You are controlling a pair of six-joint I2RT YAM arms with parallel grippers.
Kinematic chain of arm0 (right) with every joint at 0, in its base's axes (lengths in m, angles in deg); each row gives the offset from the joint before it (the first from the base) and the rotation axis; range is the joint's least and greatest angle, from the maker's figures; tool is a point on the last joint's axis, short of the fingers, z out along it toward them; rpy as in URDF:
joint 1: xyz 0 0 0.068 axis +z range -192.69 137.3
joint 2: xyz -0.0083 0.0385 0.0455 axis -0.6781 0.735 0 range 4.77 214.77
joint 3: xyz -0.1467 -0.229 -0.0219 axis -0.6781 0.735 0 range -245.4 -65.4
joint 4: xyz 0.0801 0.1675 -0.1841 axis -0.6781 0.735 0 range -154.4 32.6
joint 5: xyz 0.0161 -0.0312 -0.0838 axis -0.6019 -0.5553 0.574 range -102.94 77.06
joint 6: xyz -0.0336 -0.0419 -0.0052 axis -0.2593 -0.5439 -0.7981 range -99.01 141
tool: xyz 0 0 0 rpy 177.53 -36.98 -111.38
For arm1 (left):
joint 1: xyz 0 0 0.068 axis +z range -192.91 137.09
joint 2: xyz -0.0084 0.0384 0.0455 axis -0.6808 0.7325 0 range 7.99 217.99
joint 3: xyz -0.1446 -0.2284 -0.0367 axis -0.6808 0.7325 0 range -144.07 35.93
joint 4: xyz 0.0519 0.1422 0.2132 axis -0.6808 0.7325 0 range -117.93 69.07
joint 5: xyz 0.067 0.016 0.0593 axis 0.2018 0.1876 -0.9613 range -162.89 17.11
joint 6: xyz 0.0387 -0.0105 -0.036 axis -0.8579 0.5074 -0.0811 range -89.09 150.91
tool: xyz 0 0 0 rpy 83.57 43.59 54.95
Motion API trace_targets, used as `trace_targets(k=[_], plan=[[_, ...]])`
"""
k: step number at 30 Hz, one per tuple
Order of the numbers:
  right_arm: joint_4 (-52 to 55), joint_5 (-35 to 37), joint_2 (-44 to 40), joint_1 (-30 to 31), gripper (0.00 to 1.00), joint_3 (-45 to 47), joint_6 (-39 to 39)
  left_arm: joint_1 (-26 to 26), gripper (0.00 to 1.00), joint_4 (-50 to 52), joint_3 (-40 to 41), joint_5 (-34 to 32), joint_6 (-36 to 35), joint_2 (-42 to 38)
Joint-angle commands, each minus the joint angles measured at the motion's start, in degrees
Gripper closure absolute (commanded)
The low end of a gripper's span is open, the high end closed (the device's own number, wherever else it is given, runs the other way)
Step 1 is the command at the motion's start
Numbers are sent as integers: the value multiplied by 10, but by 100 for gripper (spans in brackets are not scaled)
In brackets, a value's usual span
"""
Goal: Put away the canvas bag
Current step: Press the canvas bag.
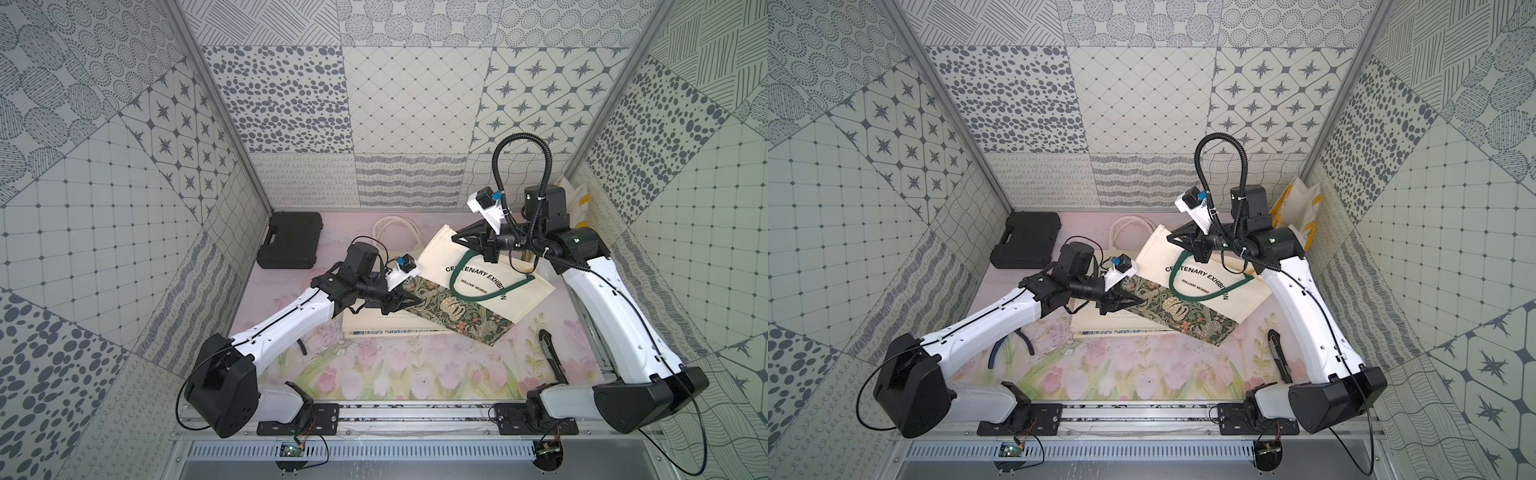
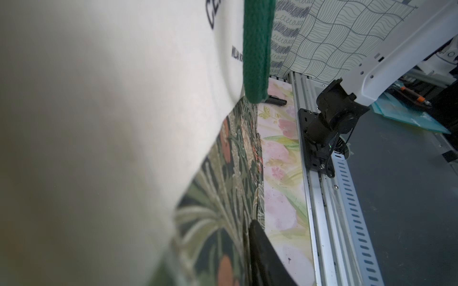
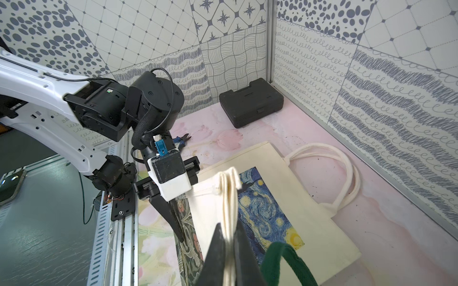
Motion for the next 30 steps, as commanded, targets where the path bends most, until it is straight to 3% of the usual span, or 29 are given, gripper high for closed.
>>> trace_targets(k=[1,3,4,5,6,9,10,11,12,14,16,17,22,30], plan=[[-59,22,-28,-6,100,-32,-12,-4,100,70,6,0,-13,-6],[-47,35,-34,-6,100,-28,-23,-5,100,71,7,1,-13,-7],[-43,40,-37,-6,100,-24,-27,-4,71,73,6,-1,-9,-6],[-43,41,-39,-6,100,-19,-28,-5,69,74,5,-2,-6,-5],[-44,40,-42,-6,100,-13,-28,-5,100,82,2,6,-19,-4],[-49,31,-47,-6,100,1,-24,-5,100,79,7,3,-16,-8],[-49,29,-48,-5,100,5,-24,-5,80,69,9,-3,-6,-9],[-49,28,-50,-3,100,10,-23,-5,86,63,10,-3,0,-8],[-49,28,-53,-1,100,15,-24,-5,100,70,6,8,-9,-8],[-46,39,-57,9,100,27,-33,-6,100,67,-2,15,-1,-9],[-27,61,-57,32,100,32,-55,-5,57,45,-8,9,24,-13],[-15,71,-55,44,100,33,-67,-5,52,37,-11,8,31,-15],[-4,87,-47,92,100,50,-81,-5,47,51,-56,9,19,-3],[-33,92,-50,126,100,106,-62,-5,48,62,-106,21,7,13]])
